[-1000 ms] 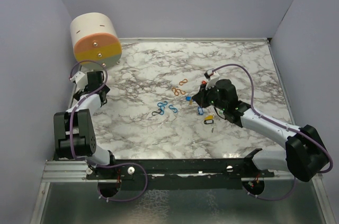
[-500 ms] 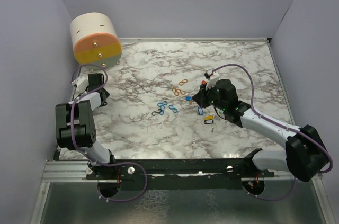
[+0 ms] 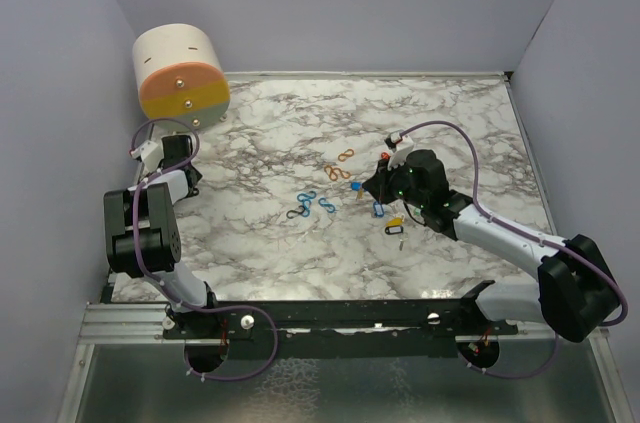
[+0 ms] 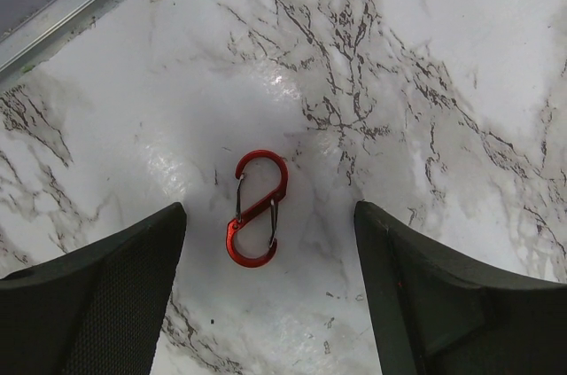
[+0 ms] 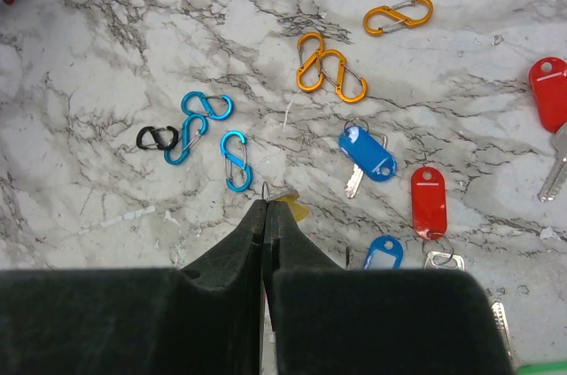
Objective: Put the keys on the keyring
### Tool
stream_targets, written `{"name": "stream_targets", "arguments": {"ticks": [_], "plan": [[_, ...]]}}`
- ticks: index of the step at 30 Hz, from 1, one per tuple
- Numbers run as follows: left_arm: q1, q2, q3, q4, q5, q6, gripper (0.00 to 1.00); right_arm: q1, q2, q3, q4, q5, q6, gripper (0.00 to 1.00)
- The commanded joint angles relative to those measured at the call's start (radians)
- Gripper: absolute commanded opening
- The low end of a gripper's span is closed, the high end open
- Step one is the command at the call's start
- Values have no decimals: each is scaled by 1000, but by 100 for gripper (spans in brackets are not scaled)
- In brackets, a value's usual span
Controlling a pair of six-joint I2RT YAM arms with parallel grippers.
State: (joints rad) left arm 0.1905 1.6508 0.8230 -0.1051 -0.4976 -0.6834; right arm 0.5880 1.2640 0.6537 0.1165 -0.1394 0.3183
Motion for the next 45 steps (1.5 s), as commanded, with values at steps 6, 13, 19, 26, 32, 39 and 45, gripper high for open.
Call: {"name": "stream_targets", "arguments": {"ticks": [6, 13, 19, 26, 32, 39, 45], "plan": [[6, 20, 5, -16, 10, 12, 66, 6, -1, 29, 6, 21, 10, 1], [7, 20, 2, -14, 1, 11, 54, 7, -1, 29, 6, 22, 12, 1], [7, 22, -1, -11, 5, 10, 49, 7, -2, 28, 6, 22, 12, 1], [8, 20, -3, -8, 4, 13, 41, 7, -5, 28, 7, 23, 12, 1], [8, 25, -4, 0, 17, 21, 24, 7, -7, 33, 8, 24, 10, 1], [8, 29, -2, 5, 30, 30, 8, 7, -7, 34, 5, 25, 8, 1], [8, 20, 1, 8, 46, 41, 0, 8, -5, 34, 9, 24, 10, 1]]}}
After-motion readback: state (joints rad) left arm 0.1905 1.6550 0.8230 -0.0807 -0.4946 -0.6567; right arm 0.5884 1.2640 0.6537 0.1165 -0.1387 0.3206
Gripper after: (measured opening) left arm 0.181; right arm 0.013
